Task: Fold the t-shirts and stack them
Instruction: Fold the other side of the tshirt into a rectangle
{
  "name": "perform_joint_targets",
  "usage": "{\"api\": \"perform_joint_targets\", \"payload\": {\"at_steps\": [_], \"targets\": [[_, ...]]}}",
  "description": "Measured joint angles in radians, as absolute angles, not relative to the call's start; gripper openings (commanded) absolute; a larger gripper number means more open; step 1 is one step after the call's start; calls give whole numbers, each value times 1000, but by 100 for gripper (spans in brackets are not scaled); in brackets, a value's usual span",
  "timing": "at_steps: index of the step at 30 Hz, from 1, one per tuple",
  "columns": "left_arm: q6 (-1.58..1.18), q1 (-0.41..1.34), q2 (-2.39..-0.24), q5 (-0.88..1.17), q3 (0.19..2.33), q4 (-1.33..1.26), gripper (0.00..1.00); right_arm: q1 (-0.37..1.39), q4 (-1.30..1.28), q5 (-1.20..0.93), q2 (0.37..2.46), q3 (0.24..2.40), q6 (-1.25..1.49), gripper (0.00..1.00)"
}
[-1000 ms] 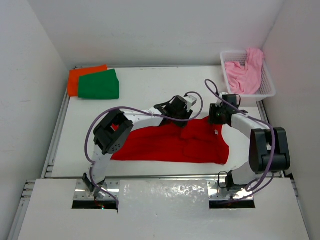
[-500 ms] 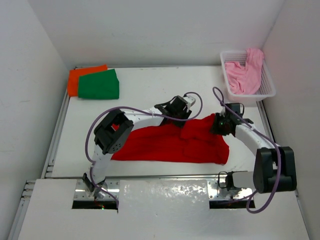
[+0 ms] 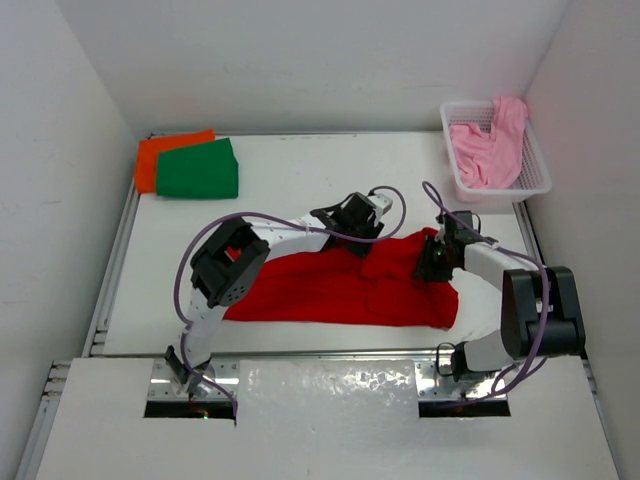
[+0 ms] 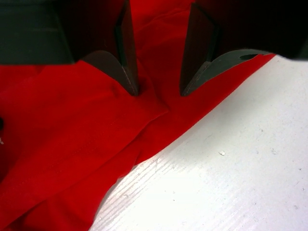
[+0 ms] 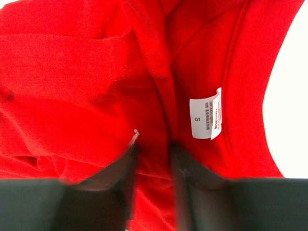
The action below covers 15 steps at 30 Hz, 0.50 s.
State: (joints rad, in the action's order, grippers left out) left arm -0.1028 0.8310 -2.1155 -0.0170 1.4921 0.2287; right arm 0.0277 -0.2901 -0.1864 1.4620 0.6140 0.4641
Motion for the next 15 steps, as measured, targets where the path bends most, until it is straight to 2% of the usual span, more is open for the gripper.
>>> {"api": "perform_joint_targets", "payload": {"at_steps": [4,15], "targets": [[-103,831,-2116,-14,1492,228,36,27,-296,-191,1463,614,469,0],[-102,831,-2140,-10,1493,228,35,14,-374,-149,1317,572,471,0]]}}
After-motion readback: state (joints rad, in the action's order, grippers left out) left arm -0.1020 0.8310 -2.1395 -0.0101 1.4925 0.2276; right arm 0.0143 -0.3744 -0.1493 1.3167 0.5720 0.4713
